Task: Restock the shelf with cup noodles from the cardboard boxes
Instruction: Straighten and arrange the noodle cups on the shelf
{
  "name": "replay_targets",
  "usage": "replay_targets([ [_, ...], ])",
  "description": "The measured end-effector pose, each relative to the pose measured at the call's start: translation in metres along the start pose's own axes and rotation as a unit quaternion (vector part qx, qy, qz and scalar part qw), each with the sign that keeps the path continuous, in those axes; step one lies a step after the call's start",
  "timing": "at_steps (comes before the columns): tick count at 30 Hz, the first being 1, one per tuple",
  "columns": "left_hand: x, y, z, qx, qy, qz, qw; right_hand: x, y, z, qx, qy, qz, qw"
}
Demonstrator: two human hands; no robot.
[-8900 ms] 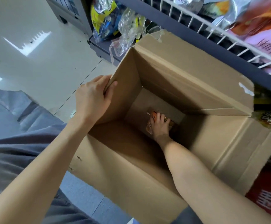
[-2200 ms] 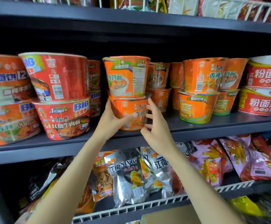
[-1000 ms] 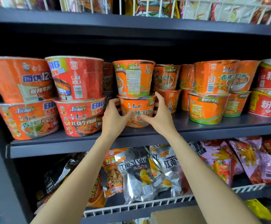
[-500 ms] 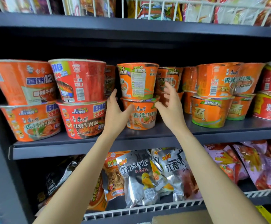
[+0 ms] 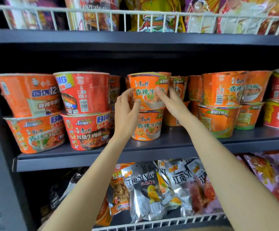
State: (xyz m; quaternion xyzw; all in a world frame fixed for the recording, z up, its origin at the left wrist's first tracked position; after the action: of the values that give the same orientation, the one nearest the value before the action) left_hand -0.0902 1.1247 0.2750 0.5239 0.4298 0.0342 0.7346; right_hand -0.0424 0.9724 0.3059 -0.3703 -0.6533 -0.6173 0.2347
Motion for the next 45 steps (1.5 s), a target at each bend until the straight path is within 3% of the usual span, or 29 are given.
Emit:
replay_targets([
  [3, 0.015, 0.012, 0.001, 0.022, 0.029, -0.091, 0.995, -0.008, 0.006, 0.000, -0.047, -0.065, -0.022, 0.997],
  [6, 0.016, 0.016, 0.003, 0.053, -0.008, -0.101, 0.993, -0.011, 0.008, 0.005, -0.064, -0.058, -0.029, 0.996],
  [16, 0.022, 0.017, 0.001, -0.001, 0.059, -0.020, 0.998, -0.015, 0.005, 0.013, -0.043, -0.030, -0.009, 0.999],
  [25, 0.026, 0.020, -0.004, 0.069, 0.030, -0.026, 0.997, -0.013, -0.007, 0.012, -0.078, -0.064, -0.058, 0.993],
  [36, 0.026, 0.014, -0.007, 0.062, 0.054, 0.002, 0.997, -0.020, -0.007, 0.018, -0.091, -0.047, -0.081, 0.991],
  [39, 0.026, 0.000, -0.001, 0.043, 0.113, 0.046, 0.992, -0.034, -0.013, 0.006, -0.132, -0.042, -0.081, 0.987],
  [41, 0.021, -0.014, 0.001, -0.004, 0.187, 0.137, 0.973, -0.046, -0.017, -0.014, -0.189, -0.136, -0.169, 0.958],
  [42, 0.018, -0.020, 0.003, -0.026, 0.210, 0.206, 0.955, -0.052, -0.019, -0.025, -0.204, -0.217, -0.235, 0.925],
  [45, 0.000, -0.036, 0.018, -0.058, 0.184, 0.379, 0.905, -0.075, -0.014, -0.061, -0.144, -0.413, -0.398, 0.807],
])
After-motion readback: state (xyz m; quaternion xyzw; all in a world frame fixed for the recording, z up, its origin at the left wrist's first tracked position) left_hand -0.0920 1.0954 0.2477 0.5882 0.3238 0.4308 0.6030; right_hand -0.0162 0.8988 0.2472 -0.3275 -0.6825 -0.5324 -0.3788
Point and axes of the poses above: each hand's wrist, its own y-axis towards the middle knuckle, its own z-axis out of the palm, x = y × z, the point moved 2 cm from there along y, towards the middle knuckle, and after that the axes turned 14 degrees about -x, right-handed, at the moved point
